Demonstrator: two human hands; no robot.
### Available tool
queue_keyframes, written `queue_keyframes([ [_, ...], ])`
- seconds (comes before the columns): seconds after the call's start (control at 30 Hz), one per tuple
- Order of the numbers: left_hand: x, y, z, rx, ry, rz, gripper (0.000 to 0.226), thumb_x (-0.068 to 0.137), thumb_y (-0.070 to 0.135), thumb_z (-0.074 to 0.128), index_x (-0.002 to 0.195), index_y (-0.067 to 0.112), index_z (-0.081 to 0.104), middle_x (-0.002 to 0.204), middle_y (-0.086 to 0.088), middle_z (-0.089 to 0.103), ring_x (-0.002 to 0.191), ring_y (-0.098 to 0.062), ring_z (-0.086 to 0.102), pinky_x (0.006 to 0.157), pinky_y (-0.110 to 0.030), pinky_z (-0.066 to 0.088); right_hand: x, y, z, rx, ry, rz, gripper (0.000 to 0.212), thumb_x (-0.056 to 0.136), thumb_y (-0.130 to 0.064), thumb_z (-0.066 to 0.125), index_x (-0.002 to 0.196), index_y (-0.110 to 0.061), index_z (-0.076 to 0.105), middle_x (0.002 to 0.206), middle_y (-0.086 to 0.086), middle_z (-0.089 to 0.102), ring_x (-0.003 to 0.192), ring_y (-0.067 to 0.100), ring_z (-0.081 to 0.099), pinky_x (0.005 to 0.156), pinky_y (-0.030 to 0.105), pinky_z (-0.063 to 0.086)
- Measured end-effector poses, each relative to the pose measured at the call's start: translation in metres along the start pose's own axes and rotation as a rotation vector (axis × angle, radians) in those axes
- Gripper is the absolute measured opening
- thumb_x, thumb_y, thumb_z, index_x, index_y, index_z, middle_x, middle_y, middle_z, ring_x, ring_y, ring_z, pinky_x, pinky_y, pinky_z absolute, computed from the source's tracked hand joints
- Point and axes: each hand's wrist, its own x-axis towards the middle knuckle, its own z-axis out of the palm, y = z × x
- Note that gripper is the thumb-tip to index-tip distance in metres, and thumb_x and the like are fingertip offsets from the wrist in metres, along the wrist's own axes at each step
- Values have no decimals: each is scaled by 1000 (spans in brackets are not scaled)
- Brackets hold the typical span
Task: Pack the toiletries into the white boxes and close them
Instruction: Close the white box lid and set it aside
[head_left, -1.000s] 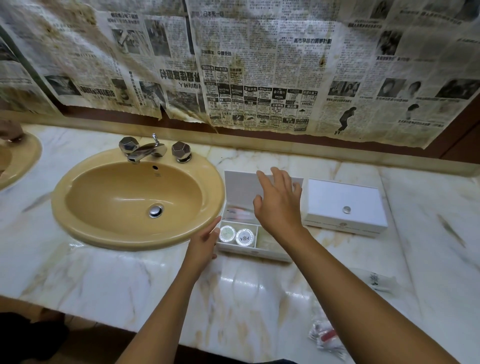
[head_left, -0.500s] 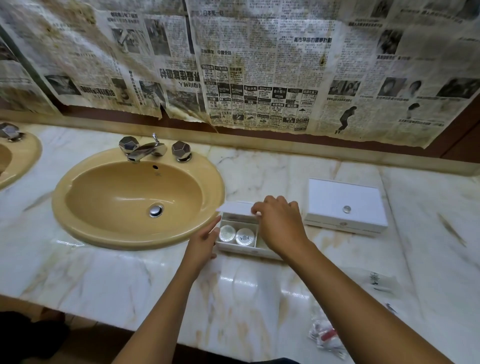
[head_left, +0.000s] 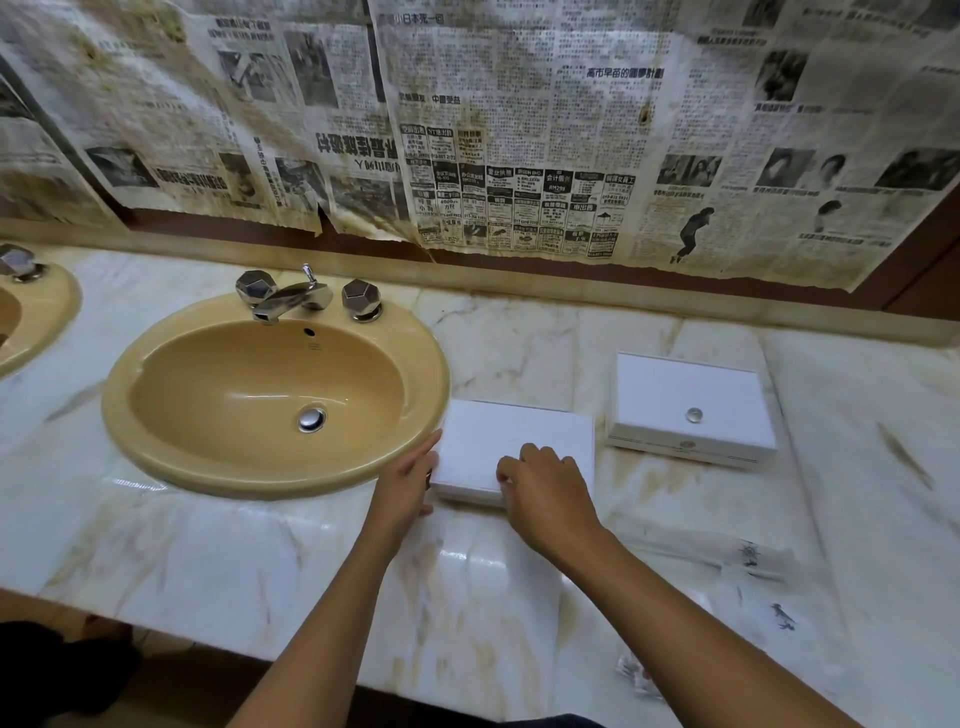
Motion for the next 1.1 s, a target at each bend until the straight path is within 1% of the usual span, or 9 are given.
queue_keyframes([
  [0.13,-2,1,3,-12,41,44,30,95,27,55,116,48,59,105,18,62,98,-12,55,78,-39,54,1,2,0,117,95,66,24,96,-28,44,109,-23,64,102,1,57,97,23,51,80,34,31],
  [0.2,-2,1,4,-10,56,63,30,94,25,58,113,49,60,96,24,62,90,-10,53,78,-42,54,0,4,2,238,198,149,28,94,-32,50,119,-25,60,110,0,55,106,21,49,87,34,31],
  [0.27,-2,1,5,2,70,77,30,93,27,60,111,51,60,98,27,63,90,-8,55,83,-43,54,0,6,3,315,265,242,39,92,-34,54,130,-27,52,119,-1,50,115,19,43,94,33,28],
  [0.37,-3,-1,7,30,103,114,28,90,31,63,109,51,62,117,18,66,104,-2,60,96,-41,51,2,12,4,381,361,375,53,89,-33,58,139,-28,41,135,0,40,128,20,34,105,38,23],
  [0.47,-3,-3,11,36,149,119,27,88,32,65,104,54,63,109,13,69,100,0,62,94,-40,52,4,22,5,515,326,572,67,89,-32,59,147,-27,26,151,3,25,140,22,22,112,43,20],
  [0.53,-4,-2,14,23,177,111,27,87,32,66,107,51,64,107,13,70,102,0,62,91,-32,51,5,28,7,649,267,674,73,90,-31,58,150,-24,18,155,4,22,142,24,23,112,44,25],
  [0.63,-5,-2,17,24,214,123,31,88,28,67,117,36,65,113,13,68,107,1,60,88,-19,43,5,32,11,884,209,730,74,91,-29,57,151,-23,16,153,4,30,136,24,36,105,38,35],
  [0.8,-2,1,24,39,259,146,32,89,17,64,121,22,66,121,10,66,111,-2,60,92,-21,42,7,31,15,964,222,743,69,91,-24,56,150,-22,20,146,3,41,130,23,43,99,33,40],
  [1.1,24,31,31,102,310,176,33,89,13,62,122,15,66,120,4,67,113,-5,59,90,-21,42,38,39,1,962,223,732,72,92,-24,54,152,-19,15,152,2,33,136,22,36,102,29,35],
])
